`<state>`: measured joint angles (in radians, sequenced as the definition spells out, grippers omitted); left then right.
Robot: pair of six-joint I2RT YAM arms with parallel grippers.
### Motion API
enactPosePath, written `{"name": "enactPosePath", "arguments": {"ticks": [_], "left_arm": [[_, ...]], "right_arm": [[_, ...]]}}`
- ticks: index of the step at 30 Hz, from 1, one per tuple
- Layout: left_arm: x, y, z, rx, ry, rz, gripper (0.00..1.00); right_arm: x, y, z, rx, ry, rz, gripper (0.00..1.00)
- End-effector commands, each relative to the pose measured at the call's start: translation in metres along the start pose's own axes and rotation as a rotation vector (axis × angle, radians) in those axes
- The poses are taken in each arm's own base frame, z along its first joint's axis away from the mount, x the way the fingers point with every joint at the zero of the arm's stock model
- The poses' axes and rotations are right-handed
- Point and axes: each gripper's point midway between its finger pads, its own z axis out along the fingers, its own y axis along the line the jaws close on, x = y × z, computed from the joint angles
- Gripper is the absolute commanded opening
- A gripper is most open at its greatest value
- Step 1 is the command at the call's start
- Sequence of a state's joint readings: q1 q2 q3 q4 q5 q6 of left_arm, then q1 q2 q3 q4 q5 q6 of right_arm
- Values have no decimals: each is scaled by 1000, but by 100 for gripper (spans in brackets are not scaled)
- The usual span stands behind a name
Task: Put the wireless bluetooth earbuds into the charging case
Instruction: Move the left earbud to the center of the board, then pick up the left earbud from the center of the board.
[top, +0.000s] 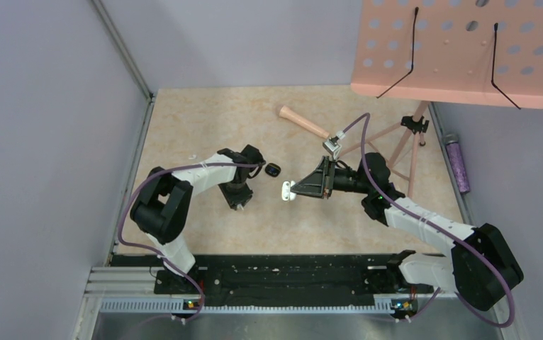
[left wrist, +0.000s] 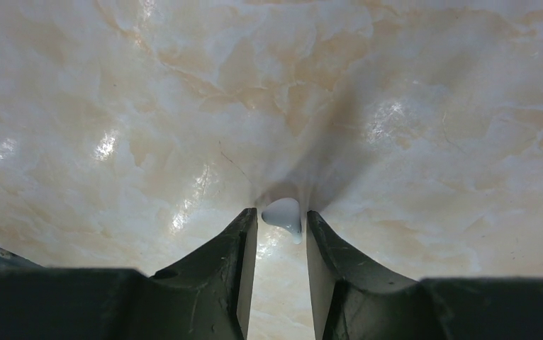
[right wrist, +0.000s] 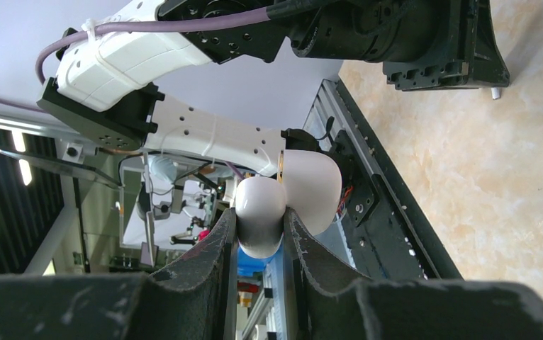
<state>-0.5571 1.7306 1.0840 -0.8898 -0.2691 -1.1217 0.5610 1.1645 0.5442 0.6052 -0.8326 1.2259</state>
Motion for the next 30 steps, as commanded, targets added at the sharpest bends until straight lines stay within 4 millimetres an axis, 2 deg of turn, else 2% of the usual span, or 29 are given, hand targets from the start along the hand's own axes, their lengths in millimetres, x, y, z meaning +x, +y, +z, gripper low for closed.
{"name": "enactPosePath", "arguments": {"ticks": [1,5,17,22,30], "left_arm": [[-12,2,-1,-11,-57,-172,38],[-16,3,-2,15,-64,-172,41],[-15,7,-3,19,-61,-191,34],[-14,7,-4,24,-53,-191,41],[-15,9,-4,18,-63,-192,34]], "right_arm": [[-7,24,2,-65,-8,-79,0],[-7,24,2,-64,-8,-78,0],[-6,25,1,-68,-8,-81,0],[-6,24,1,-68,-8,-81,0],[-6,24,2,-69,-6,-79,0]]}}
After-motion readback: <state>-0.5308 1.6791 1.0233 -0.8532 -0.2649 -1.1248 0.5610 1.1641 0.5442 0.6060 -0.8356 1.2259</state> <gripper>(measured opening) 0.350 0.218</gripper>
